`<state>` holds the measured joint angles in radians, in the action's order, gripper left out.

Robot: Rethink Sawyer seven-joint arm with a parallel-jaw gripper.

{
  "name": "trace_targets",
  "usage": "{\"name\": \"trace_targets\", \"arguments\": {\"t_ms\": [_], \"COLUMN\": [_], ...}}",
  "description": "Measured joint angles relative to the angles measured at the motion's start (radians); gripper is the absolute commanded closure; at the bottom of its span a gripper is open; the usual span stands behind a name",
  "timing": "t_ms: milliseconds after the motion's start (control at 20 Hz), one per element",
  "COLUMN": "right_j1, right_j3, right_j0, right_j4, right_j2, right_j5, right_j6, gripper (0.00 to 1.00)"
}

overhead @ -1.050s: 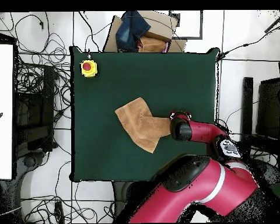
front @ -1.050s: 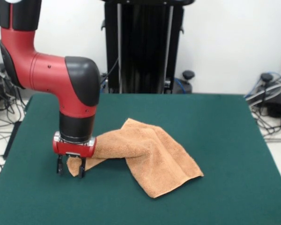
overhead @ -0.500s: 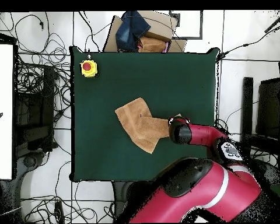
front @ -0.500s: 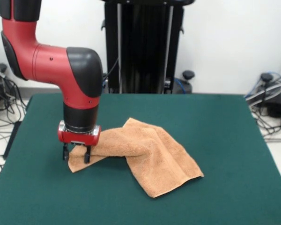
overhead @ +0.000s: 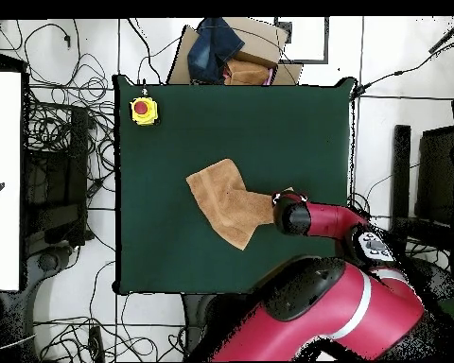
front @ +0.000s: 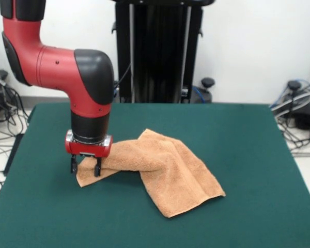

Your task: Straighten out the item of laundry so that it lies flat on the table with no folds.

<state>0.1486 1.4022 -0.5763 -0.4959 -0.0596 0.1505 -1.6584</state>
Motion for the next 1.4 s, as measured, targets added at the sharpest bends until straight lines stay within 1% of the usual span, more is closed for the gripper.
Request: {"name": "trace_targets", "arguments": {"t_ms": [450,1400], "right_j1": [-0.025,-0.025], "right_j3": [-0.001,-0.003], "right_j0": [-0.004,-0.003], "right_j4": [0.001,0.000], "right_j2": [0.001,0.001], "right_j5": [-0.001,0.000], "right_j6": [0.000,0.000], "gripper": [0.00,0.00]}}
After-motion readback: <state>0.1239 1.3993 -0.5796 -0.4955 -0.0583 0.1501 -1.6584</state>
